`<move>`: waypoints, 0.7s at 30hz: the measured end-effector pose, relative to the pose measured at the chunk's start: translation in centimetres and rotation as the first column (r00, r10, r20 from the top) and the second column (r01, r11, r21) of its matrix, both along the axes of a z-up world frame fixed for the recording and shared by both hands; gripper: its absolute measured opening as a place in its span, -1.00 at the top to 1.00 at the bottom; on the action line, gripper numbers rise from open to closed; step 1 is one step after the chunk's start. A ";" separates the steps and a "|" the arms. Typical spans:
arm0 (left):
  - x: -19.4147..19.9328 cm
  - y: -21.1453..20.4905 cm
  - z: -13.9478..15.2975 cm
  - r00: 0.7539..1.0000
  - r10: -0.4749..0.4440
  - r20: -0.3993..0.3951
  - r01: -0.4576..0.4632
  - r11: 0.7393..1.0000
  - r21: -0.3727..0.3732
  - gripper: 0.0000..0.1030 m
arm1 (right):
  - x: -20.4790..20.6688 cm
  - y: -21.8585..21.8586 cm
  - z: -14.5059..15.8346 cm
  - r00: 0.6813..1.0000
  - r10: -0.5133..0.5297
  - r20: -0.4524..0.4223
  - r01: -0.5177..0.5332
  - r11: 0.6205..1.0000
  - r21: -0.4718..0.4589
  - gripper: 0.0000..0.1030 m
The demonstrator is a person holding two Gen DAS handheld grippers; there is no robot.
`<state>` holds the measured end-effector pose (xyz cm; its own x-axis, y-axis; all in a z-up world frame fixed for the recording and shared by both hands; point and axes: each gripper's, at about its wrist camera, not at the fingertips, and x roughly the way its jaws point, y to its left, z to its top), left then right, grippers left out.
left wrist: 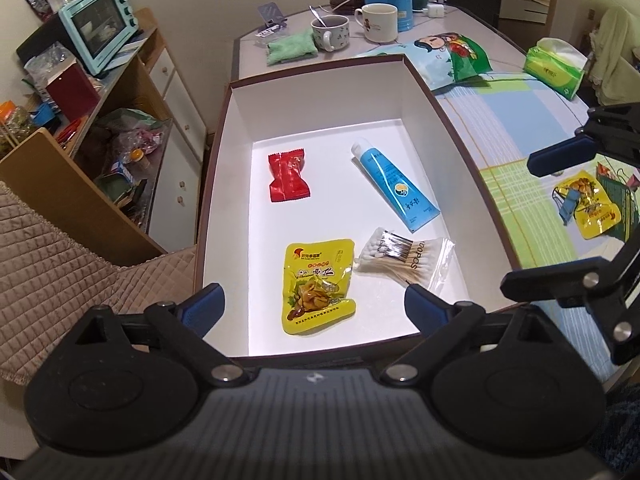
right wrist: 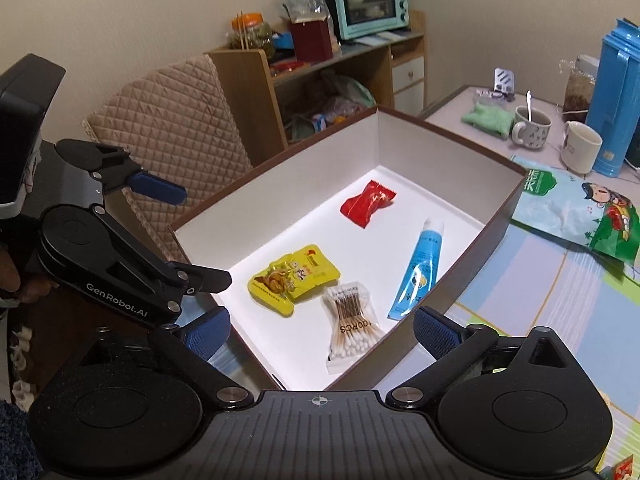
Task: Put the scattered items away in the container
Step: 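Move both grippers out of the box back over the items on the tablecloth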
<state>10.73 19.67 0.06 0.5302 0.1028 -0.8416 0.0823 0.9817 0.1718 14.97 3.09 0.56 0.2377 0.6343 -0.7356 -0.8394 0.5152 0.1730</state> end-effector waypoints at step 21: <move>-1.0 -6.0 1.3 0.996 0.090 0.012 -0.090 0.996 0.016 -0.91 | 0.6 -9.6 2.6 0.999 0.012 -0.031 -0.005 0.973 0.231 -0.95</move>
<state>9.77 13.69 1.36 0.5272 0.1644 -0.8337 -0.0080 0.9820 0.1886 15.58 -6.51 3.16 0.2103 0.7900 -0.5760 -0.8359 0.4508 0.3132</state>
